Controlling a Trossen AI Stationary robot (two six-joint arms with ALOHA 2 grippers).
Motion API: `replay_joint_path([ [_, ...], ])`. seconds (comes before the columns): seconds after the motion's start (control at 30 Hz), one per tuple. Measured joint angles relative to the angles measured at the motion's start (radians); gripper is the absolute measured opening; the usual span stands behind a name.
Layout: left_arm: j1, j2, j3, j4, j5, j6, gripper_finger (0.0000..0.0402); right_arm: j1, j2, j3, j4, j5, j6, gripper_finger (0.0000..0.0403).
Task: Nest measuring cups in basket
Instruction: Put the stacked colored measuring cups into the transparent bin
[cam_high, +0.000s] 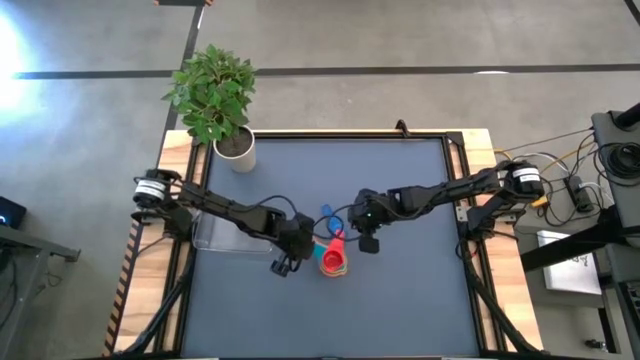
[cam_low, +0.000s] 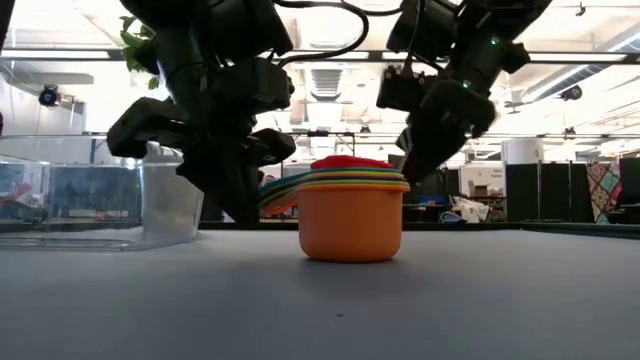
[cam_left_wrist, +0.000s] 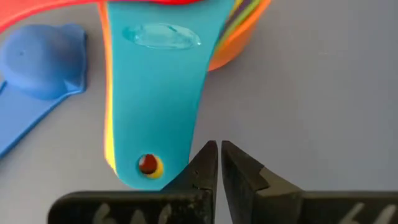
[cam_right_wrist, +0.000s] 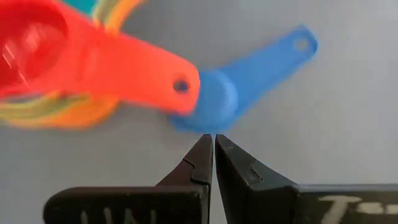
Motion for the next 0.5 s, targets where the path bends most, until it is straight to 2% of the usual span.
replay_joint_path([
  [0.17, 0.028, 0.000, 0.000, 0.008, -0.002, 0.003, 0.0003, 0.000, 0.000, -0.010, 0.077, -0.009, 0.005, 0.0008],
  [0.4, 0.038, 0.000, 0.000, 0.007, -0.001, 0.008, 0.0003, -0.002, -0.008, -0.014, -0.020, -0.009, 0.040, 0.0008],
  [0.5, 0.038, 0.000, 0.000, 0.006, -0.001, 0.013, 0.0003, -0.002, -0.006, -0.026, -0.023, -0.071, 0.062, 0.0008],
])
